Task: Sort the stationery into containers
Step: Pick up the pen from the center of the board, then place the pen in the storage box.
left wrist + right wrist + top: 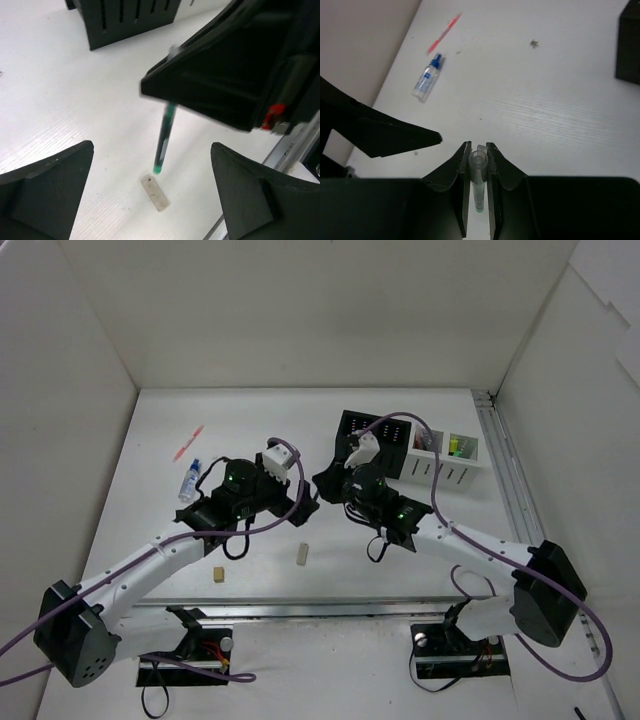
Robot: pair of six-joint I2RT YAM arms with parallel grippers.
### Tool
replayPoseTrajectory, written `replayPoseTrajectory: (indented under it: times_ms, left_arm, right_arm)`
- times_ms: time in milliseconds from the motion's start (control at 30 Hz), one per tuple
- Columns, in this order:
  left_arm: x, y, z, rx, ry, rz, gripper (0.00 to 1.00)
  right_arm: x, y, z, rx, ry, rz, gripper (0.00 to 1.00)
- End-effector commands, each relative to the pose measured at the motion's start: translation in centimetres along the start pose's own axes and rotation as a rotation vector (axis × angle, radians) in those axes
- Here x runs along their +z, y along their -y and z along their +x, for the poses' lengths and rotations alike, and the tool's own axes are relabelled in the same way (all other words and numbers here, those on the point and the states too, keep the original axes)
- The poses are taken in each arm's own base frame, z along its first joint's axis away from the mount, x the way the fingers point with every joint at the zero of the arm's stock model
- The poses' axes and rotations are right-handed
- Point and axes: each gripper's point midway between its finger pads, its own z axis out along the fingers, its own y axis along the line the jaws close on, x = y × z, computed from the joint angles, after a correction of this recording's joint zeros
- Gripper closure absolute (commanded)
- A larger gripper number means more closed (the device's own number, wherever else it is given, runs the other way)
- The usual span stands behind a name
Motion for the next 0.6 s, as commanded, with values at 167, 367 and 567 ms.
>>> replayPoseTrajectory:
  times_ms: [167, 367, 567]
  left_arm:
    - [-3.5, -6.4, -6.0, -0.1, 0.127, -0.272, 0.01]
    - [-7.3, -15.9, -5.4, -0.348, 0.126, -0.53, 0.0]
    - [-9.4, -23.0, -4.8, -0.501, 0.112, -0.65, 0.01]
  right_arm:
    - [-7.0, 5.4, -16.1, -0.242, 0.396, 0.434, 1.0]
    - [-10.4, 11.6, -22.7, -0.341, 0.521, 0.669, 1.0]
    - [-8.7, 17.9, -27.0, -0.416, 0.518, 0.741, 1.0]
